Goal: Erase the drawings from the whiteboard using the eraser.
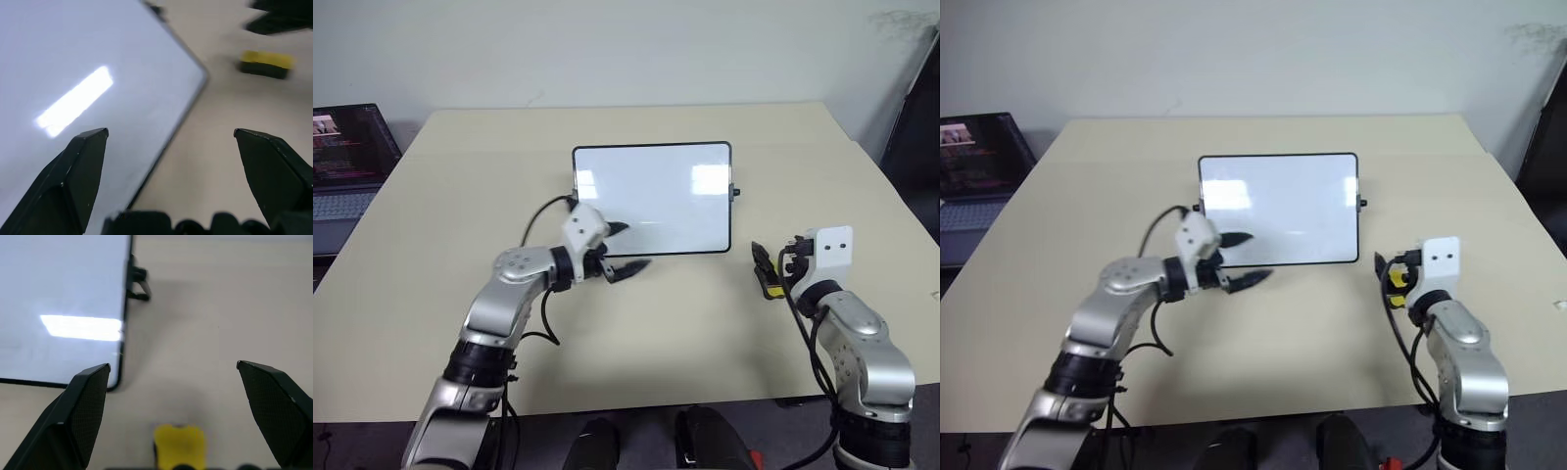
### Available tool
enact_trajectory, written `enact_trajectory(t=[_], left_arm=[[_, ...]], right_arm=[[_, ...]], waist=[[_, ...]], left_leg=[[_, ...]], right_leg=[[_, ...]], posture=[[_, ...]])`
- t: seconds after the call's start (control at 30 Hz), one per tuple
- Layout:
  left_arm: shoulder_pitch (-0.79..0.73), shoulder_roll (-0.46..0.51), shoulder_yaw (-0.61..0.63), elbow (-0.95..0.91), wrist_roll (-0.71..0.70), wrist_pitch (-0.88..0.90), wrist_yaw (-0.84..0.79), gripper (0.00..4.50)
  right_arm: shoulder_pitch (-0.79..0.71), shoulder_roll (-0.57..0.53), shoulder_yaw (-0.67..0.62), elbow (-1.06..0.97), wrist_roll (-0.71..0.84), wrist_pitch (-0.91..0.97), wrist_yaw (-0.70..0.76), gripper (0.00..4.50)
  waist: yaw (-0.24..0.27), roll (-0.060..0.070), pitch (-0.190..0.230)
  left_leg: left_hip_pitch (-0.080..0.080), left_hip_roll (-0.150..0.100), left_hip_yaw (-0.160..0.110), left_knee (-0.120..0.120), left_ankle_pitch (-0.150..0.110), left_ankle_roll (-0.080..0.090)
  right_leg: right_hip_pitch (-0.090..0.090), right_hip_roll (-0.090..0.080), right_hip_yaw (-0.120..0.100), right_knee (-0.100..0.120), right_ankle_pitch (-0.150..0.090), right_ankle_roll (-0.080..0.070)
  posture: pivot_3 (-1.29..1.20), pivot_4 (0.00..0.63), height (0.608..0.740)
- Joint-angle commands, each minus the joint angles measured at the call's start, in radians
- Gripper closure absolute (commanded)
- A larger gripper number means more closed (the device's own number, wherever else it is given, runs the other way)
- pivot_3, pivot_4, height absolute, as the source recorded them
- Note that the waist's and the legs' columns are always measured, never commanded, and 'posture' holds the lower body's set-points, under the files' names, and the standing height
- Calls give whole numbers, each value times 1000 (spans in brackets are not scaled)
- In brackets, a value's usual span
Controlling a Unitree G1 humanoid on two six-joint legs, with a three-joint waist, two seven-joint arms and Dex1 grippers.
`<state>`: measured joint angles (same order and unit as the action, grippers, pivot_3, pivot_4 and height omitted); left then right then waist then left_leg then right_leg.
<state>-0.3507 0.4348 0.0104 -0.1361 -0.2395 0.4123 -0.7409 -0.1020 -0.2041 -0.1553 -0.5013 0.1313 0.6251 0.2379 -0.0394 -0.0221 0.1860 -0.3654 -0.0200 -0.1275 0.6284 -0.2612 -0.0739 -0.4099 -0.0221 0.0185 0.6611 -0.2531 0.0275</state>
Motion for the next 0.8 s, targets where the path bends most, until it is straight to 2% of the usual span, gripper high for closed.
enact_trajectory(t=[0.03,0.17,0.27,0.37,0.63,0.8], left_arm=[[138,-62,99,-166,-6,20,177,0],[302,-158,176,-278,37,20,380,0],[418,-185,199,-326,89,-7,468,0],[488,-211,222,-341,102,-17,527,0],[444,-216,198,-302,119,-53,563,0],[468,-218,170,-317,130,-59,564,0]], right_arm=[[64,31,32,-55,-23,-174,-23,34],[216,40,47,-84,20,-350,44,34],[349,31,45,-92,60,-446,107,34],[430,42,16,-71,95,-492,111,34],[464,33,-53,18,128,-546,100,34],[555,52,-76,1,143,-556,77,34]], waist=[[4,0,0],[16,0,0],[16,0,0],[15,0,-1],[15,-1,-1],[16,1,-3]], left_leg=[[0,1,0,0,0,0],[0,2,-1,1,0,0],[1,3,-4,1,0,0],[2,3,-2,1,0,0],[3,-1,-2,2,0,0],[3,-2,-1,1,0,0]], right_leg=[[0,0,0,0,0,1],[1,-2,0,0,-1,1],[4,-2,0,-2,-1,1],[5,-1,-1,-2,-1,0],[6,0,-2,1,-1,0],[5,0,-1,0,-3,0]], posture=[[0,150,740],[0,150,740],[0,150,740],[0,150,740],[0,150,740],[0,150,740]])
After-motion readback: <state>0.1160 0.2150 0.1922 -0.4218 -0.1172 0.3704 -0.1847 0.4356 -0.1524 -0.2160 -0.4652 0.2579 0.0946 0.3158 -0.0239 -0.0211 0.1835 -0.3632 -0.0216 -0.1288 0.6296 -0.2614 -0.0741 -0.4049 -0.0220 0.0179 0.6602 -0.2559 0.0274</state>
